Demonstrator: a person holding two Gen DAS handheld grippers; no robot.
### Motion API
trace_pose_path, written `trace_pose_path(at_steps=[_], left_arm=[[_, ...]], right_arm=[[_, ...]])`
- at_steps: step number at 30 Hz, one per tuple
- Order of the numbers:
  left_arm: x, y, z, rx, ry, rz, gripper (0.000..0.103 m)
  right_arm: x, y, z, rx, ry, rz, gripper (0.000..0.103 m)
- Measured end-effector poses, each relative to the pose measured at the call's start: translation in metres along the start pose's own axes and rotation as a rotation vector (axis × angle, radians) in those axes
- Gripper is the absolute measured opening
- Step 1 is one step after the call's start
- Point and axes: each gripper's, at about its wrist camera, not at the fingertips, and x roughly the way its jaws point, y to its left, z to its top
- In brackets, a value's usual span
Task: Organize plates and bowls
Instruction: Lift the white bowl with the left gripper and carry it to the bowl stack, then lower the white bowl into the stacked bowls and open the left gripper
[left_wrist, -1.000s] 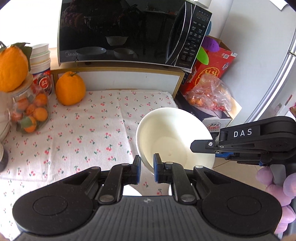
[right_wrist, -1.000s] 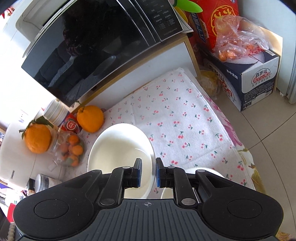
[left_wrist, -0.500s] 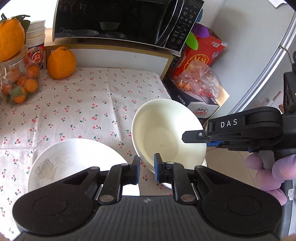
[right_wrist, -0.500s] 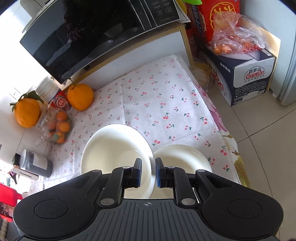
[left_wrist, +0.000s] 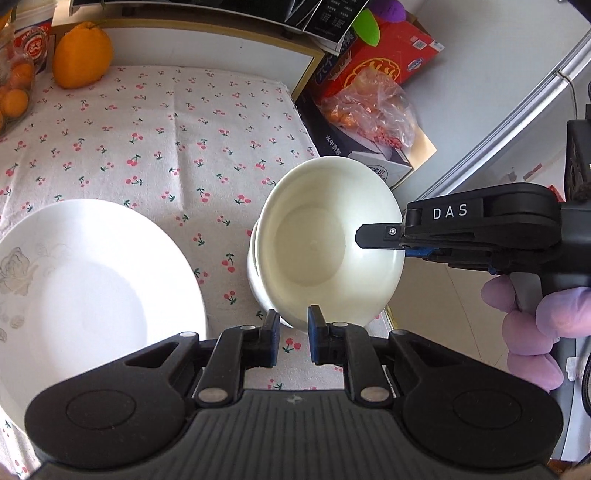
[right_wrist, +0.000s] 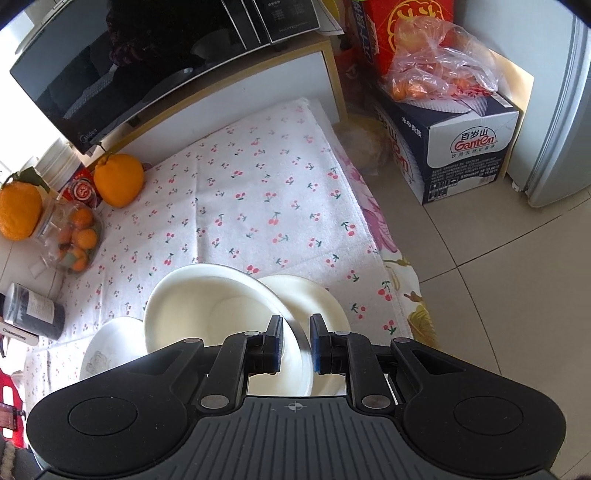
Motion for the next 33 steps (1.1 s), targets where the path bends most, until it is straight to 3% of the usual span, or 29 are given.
trace_pose_path(at_steps=[17, 33], left_arm=[[0.015, -0.002, 0.001, -0.011, 0.019, 0.018, 0.015], [0.013, -0.009, 0.0, 0.076, -0.015, 0.065, 0.017]], right_arm=[[0.02, -0.013, 0.002, 0.01, 0.031, -0.025, 0.018], [0.02, -0.006, 0.001, -0.043, 0.006, -0.041, 0.019]])
